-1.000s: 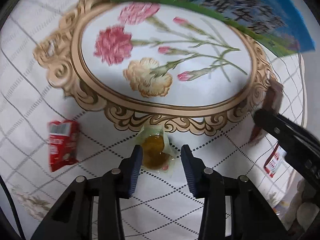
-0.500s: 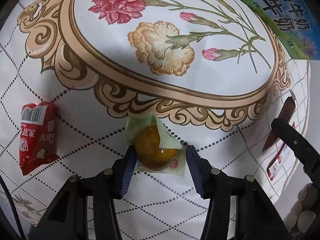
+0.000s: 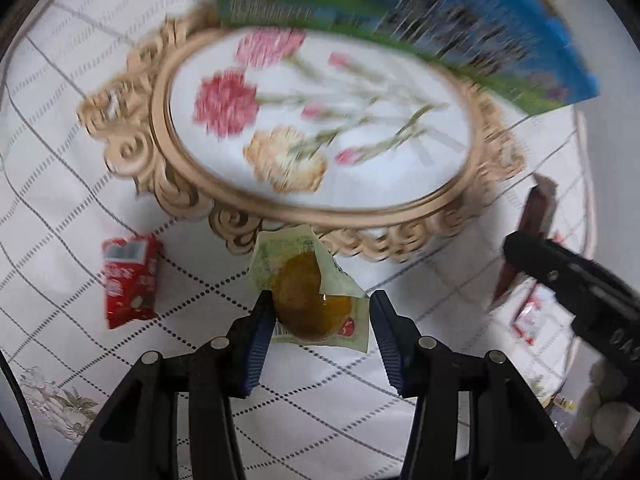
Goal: Organize snacks
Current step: 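Carry cake and jelly pack into the box and release both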
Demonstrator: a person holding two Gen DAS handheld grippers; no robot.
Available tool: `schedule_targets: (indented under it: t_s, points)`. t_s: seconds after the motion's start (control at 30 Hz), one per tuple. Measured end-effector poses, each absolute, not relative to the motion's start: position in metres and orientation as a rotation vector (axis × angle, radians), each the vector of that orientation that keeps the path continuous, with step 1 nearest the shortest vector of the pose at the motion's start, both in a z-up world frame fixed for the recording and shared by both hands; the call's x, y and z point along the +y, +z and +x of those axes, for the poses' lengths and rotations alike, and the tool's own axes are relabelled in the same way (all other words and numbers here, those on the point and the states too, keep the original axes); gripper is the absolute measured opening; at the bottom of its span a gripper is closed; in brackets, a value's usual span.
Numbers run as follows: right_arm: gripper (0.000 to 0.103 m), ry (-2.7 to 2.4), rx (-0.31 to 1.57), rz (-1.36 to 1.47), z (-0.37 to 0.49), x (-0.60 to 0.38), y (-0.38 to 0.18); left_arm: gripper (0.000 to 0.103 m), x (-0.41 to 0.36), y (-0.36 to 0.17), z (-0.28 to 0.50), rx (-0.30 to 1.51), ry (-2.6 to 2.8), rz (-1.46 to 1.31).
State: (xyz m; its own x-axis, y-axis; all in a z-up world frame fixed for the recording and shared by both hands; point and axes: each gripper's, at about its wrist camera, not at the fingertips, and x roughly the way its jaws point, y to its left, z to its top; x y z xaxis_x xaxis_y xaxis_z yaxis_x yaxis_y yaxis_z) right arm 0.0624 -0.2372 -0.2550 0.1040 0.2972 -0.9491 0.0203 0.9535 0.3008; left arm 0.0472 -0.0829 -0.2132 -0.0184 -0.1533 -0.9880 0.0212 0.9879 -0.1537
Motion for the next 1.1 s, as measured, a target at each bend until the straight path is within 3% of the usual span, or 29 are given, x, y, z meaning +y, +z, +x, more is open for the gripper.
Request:
schedule_targets:
  t_s: [0.27, 0.47, 0.93, 1.03, 1.07, 1.1]
  points:
    - [0.059, 0.277, 1.294, 0.331, 0.09, -0.257, -0.16, 0.046, -0.112, -0.101, 0.091, 1.4, -0.269, -0.181]
    - [0.059, 0.235, 1.191, 0.291, 0.15, -0.28, -0.115, 0.046, -0.114, -0.054, 0.157, 1.307, -0.31, -0.115]
    - [0.059, 0.113, 1.357, 0.099, 0.28, -0.295, -0.182, 0.047, -0.087, -0.144, 0.305, 1.449, -0.078, 0.045]
    - [0.076, 0.1, 1.408, 0.087, 0.288, -0.296, -0.196, 0.051, -0.083, -0.157, 0.32, 1.451, -0.044, 0.062]
    - [0.086, 0.09, 1.42, 0.087, 0.289, -0.296, -0.2, 0.061, -0.081, -0.16, 0.323, 1.449, -0.039, 0.055]
    - [0.088, 0.087, 1.424, 0.092, 0.291, -0.297, -0.203, 0.067, -0.08, -0.163, 0.327, 1.454, -0.038, 0.047]
